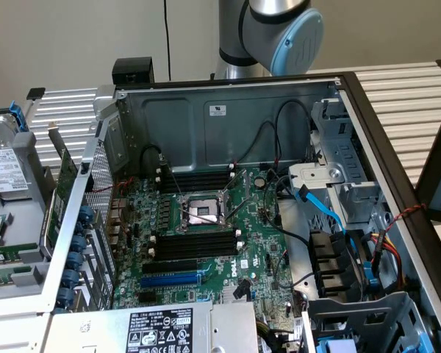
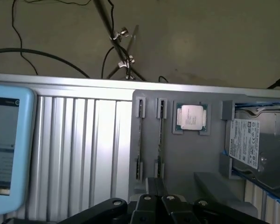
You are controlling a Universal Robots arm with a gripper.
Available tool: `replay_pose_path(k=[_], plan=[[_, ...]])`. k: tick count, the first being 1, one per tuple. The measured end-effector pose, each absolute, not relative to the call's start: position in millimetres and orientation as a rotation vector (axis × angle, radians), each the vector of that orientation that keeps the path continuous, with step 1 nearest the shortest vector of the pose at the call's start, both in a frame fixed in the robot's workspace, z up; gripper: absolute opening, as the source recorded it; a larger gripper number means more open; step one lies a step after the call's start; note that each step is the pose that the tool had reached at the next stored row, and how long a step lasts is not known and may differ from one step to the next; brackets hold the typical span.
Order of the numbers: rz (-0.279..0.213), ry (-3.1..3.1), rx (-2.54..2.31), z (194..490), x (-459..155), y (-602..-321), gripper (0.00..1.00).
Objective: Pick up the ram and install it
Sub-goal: 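Pick up the ram and move it above insertion slot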
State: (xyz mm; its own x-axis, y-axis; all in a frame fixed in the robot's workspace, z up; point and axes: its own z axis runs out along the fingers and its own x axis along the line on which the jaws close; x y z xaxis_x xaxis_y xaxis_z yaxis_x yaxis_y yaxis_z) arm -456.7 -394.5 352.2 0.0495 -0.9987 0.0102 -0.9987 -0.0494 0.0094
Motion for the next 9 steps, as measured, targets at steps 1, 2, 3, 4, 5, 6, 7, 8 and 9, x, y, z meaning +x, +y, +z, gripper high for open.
replay_pose_path(k=[1,2,3,4,5,6,7,8,9], plan=[[-0.004,-2.152,2.265,351.4,-456.8,-394.5,0.11],[-0.005,-2.149,2.267,350.5,-456.9,-394.5,0.11],[-0.005,-2.146,2.269,349.9,-457.0,-394.5,0.11],[-0.005,-2.143,2.272,349.3,-457.2,-394.5,0.11],[-0.005,-2.140,2.275,348.7,-457.4,-394.6,0.11],[-0.005,-2.137,2.278,348.0,-457.6,-394.5,0.17],[-0.005,-2.132,2.281,347.1,-457.7,-394.5,0.24],[-0.004,-2.128,2.285,346.0,-457.8,-394.5,0.24],[-0.004,-2.124,2.289,344.6,-457.8,-394.6,0.31]])
